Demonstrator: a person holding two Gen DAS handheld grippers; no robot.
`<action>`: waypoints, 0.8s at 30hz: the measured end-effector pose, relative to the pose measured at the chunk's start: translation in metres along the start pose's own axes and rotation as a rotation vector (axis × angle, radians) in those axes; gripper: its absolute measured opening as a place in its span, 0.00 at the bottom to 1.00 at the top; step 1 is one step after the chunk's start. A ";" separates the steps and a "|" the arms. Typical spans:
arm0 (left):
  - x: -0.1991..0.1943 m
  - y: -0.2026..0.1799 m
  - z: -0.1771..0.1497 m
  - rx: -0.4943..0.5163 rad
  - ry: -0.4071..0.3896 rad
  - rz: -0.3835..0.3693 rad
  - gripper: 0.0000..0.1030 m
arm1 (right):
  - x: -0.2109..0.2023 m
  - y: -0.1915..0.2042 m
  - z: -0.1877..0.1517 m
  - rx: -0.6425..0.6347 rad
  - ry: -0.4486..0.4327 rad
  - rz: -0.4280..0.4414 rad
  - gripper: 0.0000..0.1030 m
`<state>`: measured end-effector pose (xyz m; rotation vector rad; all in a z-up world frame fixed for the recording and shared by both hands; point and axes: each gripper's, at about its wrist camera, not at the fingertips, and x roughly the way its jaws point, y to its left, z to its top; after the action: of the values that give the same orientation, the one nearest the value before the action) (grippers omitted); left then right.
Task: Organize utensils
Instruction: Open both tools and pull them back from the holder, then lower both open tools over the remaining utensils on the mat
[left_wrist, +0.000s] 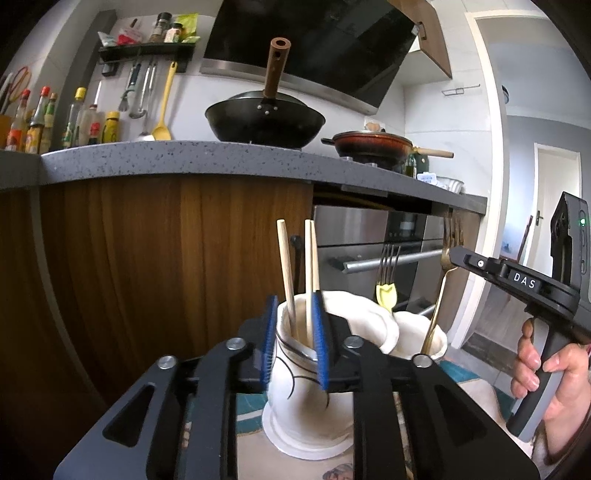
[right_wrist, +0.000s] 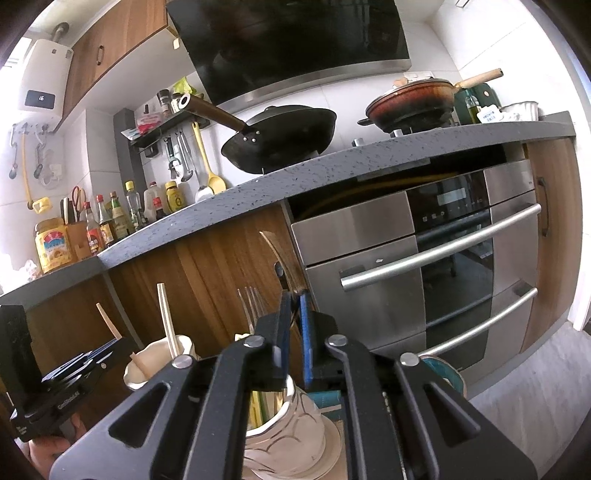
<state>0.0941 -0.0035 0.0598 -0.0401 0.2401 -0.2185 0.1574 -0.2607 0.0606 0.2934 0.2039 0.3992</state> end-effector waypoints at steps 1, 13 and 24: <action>-0.001 0.000 0.000 -0.001 -0.003 0.002 0.26 | -0.001 0.000 0.000 0.004 -0.002 0.001 0.26; -0.024 0.004 0.001 -0.026 -0.026 0.050 0.66 | -0.016 0.011 -0.007 -0.008 0.012 0.028 0.76; -0.044 -0.006 -0.032 -0.038 0.089 0.037 0.88 | -0.044 0.029 -0.028 -0.053 0.062 -0.017 0.95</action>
<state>0.0438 -0.0006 0.0397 -0.0643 0.3332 -0.1795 0.1001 -0.2466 0.0497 0.2272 0.2561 0.3968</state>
